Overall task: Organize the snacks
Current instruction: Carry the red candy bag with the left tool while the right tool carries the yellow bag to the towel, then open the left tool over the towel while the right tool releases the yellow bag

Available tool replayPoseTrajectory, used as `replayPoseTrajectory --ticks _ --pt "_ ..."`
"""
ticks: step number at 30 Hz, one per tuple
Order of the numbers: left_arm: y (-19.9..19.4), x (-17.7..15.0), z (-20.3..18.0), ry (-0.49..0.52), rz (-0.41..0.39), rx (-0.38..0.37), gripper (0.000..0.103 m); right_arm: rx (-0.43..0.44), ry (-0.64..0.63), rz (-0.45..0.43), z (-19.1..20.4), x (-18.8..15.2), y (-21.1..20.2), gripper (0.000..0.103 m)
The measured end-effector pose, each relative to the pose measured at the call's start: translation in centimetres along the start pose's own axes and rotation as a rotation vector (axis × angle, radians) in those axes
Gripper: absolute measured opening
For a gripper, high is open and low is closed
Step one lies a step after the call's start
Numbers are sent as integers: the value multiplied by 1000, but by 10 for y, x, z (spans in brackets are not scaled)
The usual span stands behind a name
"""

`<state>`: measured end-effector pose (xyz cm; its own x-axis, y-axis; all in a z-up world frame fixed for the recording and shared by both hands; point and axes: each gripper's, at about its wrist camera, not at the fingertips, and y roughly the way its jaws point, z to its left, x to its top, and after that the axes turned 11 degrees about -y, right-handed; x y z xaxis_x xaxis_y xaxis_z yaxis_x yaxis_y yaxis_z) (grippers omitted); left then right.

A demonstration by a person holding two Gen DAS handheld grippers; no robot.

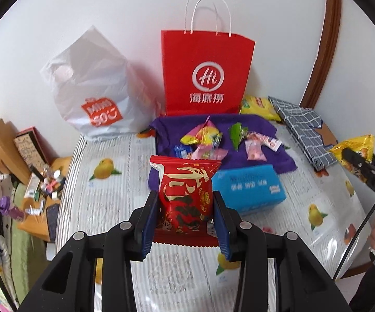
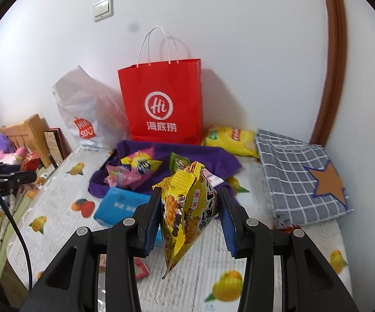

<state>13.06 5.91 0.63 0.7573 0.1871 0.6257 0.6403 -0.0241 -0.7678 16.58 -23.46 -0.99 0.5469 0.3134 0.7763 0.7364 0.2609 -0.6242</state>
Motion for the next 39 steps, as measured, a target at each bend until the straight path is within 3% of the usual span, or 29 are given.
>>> replayPoseTrajectory --ticks 7,17,31,39 --pt "21 25 -21 14 4 -57 38 -5 -20 -17 -4 24 26 42" --pt "59 57 -27 2 20 -45 38 16 -36 -62 -4 63 58 42" --pt "112 101 -18 -61 37 -71 38 18 -2 -9 -6 87 135 42" --pt "157 116 -12 -91 91 -92 38 5 -8 53 -16 88 182 42"
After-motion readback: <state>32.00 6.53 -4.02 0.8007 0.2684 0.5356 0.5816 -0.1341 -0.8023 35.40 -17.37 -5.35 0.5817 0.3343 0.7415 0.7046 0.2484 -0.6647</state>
